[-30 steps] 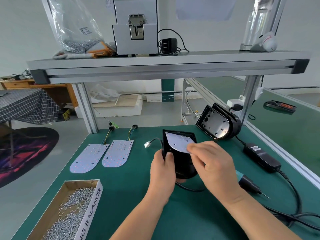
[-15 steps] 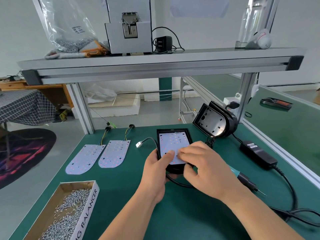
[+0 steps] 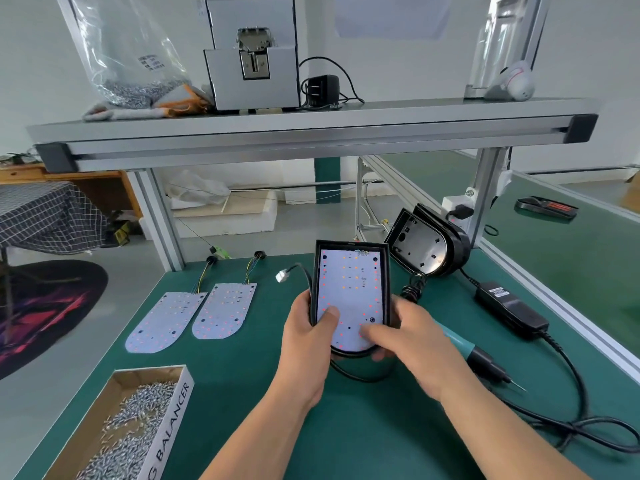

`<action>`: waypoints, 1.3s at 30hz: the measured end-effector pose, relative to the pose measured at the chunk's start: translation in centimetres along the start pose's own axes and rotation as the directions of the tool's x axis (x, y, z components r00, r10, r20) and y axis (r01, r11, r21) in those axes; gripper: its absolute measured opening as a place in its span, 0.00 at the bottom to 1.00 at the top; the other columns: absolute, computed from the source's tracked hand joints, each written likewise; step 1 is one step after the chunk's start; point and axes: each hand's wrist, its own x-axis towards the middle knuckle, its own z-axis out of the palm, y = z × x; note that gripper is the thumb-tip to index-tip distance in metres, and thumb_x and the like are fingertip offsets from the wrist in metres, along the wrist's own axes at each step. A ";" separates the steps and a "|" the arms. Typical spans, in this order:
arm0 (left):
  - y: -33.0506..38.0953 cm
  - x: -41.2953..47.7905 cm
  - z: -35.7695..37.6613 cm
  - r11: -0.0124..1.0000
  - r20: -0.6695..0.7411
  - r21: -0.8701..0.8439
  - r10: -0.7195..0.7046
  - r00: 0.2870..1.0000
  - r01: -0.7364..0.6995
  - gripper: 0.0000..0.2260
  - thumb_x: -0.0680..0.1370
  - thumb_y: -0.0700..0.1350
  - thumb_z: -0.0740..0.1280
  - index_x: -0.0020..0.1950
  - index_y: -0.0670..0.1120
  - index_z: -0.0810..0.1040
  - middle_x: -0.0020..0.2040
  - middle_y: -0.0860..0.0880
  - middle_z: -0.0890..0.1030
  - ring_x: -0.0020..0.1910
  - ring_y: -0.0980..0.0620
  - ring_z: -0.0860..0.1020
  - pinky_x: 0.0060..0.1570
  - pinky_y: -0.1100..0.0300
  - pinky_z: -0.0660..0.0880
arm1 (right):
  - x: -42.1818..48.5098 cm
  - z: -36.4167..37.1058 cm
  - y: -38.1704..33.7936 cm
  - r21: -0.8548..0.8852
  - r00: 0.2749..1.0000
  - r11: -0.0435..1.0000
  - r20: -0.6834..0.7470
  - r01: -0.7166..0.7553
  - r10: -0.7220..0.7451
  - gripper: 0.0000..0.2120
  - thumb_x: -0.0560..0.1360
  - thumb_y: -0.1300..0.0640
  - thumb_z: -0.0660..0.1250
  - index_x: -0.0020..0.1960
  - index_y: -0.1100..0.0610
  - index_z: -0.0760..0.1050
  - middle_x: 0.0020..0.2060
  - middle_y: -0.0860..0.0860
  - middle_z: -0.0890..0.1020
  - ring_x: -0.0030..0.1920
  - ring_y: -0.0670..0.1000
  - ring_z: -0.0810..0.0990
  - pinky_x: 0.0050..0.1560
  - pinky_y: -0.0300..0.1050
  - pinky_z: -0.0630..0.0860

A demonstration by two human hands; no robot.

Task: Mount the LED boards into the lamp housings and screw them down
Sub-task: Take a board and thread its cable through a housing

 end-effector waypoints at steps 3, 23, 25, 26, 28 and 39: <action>0.4 0.1 -0.3 0.997 0.047 -0.004 -0.073 0.996 0.073 0.15 0.78 0.44 0.69 0.65 0.50 0.79 0.57 0.50 0.88 0.58 0.48 0.87 0.52 0.57 0.83 | -0.2 0.0 -0.3 0.001 0.999 0.999 -0.027 0.032 -0.032 0.14 0.69 0.58 0.71 0.50 0.41 0.80 0.41 0.47 0.87 0.31 0.48 0.79 0.34 0.50 0.78; 1.6 -1.3 0.5 0.999 0.259 -0.036 -0.026 0.966 0.037 0.23 0.77 0.60 0.73 0.72 0.63 0.77 0.61 0.53 0.84 0.63 0.53 0.82 0.61 0.52 0.79 | -1.6 0.4 -1.7 -0.488 0.835 0.686 0.204 0.540 -0.512 0.31 0.75 0.38 0.73 0.75 0.47 0.72 0.60 0.38 0.76 0.62 0.42 0.77 0.63 0.40 0.74; 1.6 -1.3 0.3 0.991 0.218 -0.082 -0.086 0.972 0.106 0.20 0.70 0.63 0.76 0.59 0.58 0.84 0.50 0.53 0.83 0.51 0.52 0.80 0.54 0.54 0.77 | -1.8 0.1 -1.7 -0.367 0.784 0.713 0.076 0.597 -0.617 0.25 0.79 0.40 0.71 0.71 0.52 0.77 0.60 0.42 0.79 0.63 0.48 0.78 0.61 0.42 0.74; 1.5 -1.2 0.0 0.981 0.193 -0.112 -0.137 0.972 0.160 0.24 0.66 0.64 0.78 0.57 0.54 0.84 0.49 0.51 0.82 0.49 0.50 0.79 0.52 0.53 0.76 | -1.7 -0.1 -1.6 -0.356 0.749 0.709 -0.037 0.609 -0.662 0.23 0.81 0.42 0.69 0.69 0.54 0.79 0.61 0.44 0.79 0.63 0.50 0.78 0.61 0.42 0.73; 1.4 -1.0 -1.0 0.951 0.191 -0.140 -0.248 0.950 0.277 0.35 0.62 0.63 0.78 0.63 0.46 0.84 0.52 0.44 0.84 0.49 0.48 0.81 0.50 0.54 0.78 | -0.9 -0.8 -1.4 -0.489 0.679 0.691 -0.240 0.533 -0.694 0.20 0.82 0.47 0.69 0.68 0.57 0.79 0.62 0.46 0.79 0.65 0.50 0.76 0.65 0.43 0.71; 1.1 -1.2 -0.9 0.965 0.361 -0.013 -0.239 0.901 0.261 0.29 0.68 0.64 0.75 0.63 0.48 0.86 0.59 0.36 0.84 0.52 0.47 0.83 0.48 0.55 0.81 | 0.2 -1.4 -0.8 -0.042 0.940 0.963 -0.210 0.268 -0.270 0.13 0.82 0.59 0.72 0.59 0.41 0.82 0.44 0.44 0.88 0.43 0.46 0.87 0.46 0.38 0.81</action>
